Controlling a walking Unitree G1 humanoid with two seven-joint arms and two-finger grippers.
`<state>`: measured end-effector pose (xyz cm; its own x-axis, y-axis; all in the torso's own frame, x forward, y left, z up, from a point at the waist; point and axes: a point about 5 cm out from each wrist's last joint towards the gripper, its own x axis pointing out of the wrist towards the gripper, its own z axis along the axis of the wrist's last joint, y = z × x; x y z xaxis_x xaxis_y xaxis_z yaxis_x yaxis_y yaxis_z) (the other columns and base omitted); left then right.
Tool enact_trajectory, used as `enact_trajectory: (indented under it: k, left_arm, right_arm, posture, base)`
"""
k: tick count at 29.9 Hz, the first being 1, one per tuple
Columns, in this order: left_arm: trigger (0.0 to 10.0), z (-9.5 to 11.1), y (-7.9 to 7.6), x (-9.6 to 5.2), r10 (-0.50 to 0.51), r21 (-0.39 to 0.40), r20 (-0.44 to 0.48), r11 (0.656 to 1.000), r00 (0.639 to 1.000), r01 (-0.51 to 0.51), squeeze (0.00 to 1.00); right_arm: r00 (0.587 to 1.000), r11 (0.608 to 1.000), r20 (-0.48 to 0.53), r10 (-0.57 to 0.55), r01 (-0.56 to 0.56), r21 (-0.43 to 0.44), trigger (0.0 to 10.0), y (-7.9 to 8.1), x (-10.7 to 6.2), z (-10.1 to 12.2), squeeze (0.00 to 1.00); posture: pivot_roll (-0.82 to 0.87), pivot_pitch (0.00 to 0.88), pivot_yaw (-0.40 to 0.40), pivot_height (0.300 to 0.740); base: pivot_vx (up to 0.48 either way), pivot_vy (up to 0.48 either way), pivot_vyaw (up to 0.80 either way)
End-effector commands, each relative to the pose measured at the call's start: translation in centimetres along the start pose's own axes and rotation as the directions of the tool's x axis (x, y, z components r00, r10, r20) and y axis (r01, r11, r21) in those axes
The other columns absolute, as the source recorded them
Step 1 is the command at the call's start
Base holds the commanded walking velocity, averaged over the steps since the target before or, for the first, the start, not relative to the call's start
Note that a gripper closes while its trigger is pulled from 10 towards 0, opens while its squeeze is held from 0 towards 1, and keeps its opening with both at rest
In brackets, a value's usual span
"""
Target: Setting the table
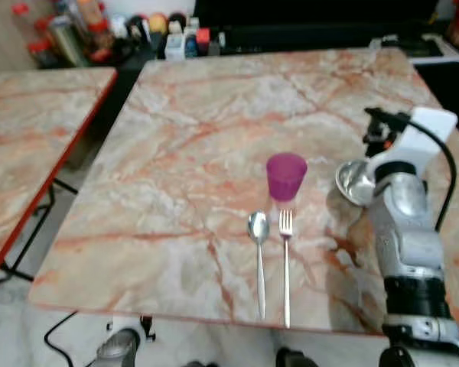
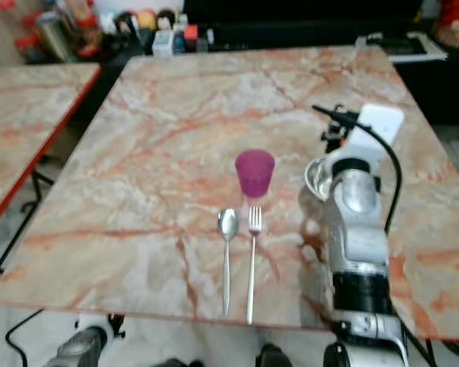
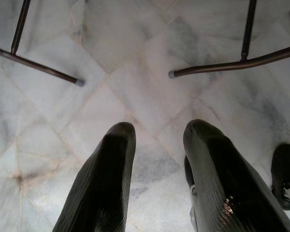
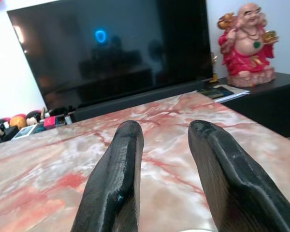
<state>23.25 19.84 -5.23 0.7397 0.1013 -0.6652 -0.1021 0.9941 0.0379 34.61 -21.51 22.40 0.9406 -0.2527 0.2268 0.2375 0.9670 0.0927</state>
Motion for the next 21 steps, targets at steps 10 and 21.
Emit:
enact_trajectory:
  k: [10,21]
  left_arm:
    - [10.0,-0.2,-0.1,0.0,-0.006,-0.002,-0.014,1.000,1.000,0.006,0.00]
    - [10.0,-0.2,-0.3,0.0,-0.011,-0.004,-0.026,1.000,1.000,0.011,0.00]
  right_arm:
    - [0.989,0.993,-0.090,-0.118,0.116,-0.029,10.0,-1.8,1.3,1.3,0.00]
    - [0.932,0.987,-0.337,-0.132,0.156,0.045,10.0,-2.4,1.3,-2.2,0.35]
  posture:
    - [-0.16,0.156,0.083,0.740]
    - [-0.16,0.139,0.085,0.740]
  base:
    - [0.000,0.000,0.00]
    - [0.000,0.000,0.00]
